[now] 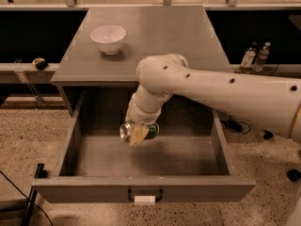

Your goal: Place green can into top drawer

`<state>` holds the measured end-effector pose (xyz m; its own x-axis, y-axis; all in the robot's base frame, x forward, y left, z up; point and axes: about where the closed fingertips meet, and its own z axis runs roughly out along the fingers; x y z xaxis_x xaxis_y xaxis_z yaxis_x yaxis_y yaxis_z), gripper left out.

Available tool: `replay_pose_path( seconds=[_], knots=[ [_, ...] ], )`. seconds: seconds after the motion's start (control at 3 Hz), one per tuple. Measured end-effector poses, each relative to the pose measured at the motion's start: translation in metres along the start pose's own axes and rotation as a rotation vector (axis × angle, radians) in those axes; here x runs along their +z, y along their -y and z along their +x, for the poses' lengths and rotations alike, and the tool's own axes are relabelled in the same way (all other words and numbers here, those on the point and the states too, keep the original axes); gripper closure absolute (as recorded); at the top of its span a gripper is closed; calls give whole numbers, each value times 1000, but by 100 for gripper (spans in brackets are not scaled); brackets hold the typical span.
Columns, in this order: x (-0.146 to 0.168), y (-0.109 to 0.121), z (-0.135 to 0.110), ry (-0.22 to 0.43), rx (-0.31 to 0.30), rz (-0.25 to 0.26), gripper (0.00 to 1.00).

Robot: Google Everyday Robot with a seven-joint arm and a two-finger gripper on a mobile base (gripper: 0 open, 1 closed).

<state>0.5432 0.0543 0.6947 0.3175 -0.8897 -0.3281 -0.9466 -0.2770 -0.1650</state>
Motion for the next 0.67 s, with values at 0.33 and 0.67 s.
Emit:
replay_pose_path(
  seconds=[0.33,0.67],
  knots=[
    [19,16,40,-116,30,63,59],
    [18,19,47,-140,30,75,36]
  ],
)
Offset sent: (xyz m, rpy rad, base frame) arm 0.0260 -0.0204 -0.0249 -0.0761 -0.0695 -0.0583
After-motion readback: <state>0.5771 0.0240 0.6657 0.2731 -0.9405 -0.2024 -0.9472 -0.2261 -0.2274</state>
